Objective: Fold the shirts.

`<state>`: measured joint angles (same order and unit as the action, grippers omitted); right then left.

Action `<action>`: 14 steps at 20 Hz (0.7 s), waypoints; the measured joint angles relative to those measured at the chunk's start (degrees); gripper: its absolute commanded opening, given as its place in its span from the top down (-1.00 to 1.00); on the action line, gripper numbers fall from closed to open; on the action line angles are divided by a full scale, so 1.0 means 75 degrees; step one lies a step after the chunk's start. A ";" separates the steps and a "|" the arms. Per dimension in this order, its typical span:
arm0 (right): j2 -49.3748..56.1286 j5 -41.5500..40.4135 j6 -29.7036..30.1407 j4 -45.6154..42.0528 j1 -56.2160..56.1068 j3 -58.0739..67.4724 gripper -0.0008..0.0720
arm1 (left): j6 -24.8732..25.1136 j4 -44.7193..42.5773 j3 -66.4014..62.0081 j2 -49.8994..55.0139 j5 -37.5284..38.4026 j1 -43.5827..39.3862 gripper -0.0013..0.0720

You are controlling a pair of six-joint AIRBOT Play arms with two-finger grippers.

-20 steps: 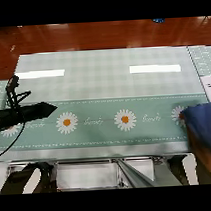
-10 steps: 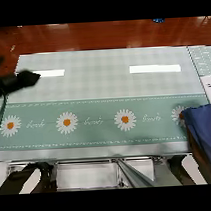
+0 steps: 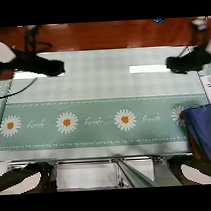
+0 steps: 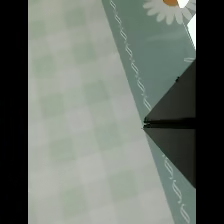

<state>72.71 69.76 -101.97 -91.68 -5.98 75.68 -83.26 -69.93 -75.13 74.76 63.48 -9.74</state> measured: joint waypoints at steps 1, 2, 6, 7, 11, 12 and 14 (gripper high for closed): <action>0.0254 0.0017 -0.0137 -0.0198 -0.0242 0.0006 0.92 | -0.0087 -0.0079 0.0050 0.0152 0.0079 -0.0023 0.90; 0.0411 0.0015 -0.0221 -0.0358 -0.0399 0.0009 0.92 | -0.0149 -0.0157 0.0085 0.0262 0.0149 -0.0026 0.90; 0.0726 0.0178 -0.0417 -0.0810 -0.0723 0.0020 0.92 | -0.0286 -0.0294 0.0154 0.0484 0.0318 0.0020 0.90; 0.0752 0.0259 -0.0440 -0.0866 -0.0758 0.0023 0.92 | -0.0289 -0.0306 0.0157 0.0510 0.0332 0.0026 0.90; 0.0813 0.0440 -0.0495 -0.0976 -0.0816 0.0023 0.92 | -0.0329 -0.0332 0.0172 0.0571 0.0379 0.0035 0.90; 0.0816 0.0460 -0.0498 -0.1005 -0.0825 0.0023 0.92 | -0.0332 -0.0332 0.0172 0.0580 0.0379 0.0035 0.90; 0.0825 0.0490 -0.0501 -0.1011 -0.0833 0.0023 0.92 | -0.0335 -0.0332 0.0172 0.0589 0.0391 0.0035 0.90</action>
<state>78.89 73.43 -105.73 -99.26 -12.23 75.85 -85.78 -72.42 -73.84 79.18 66.41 -9.47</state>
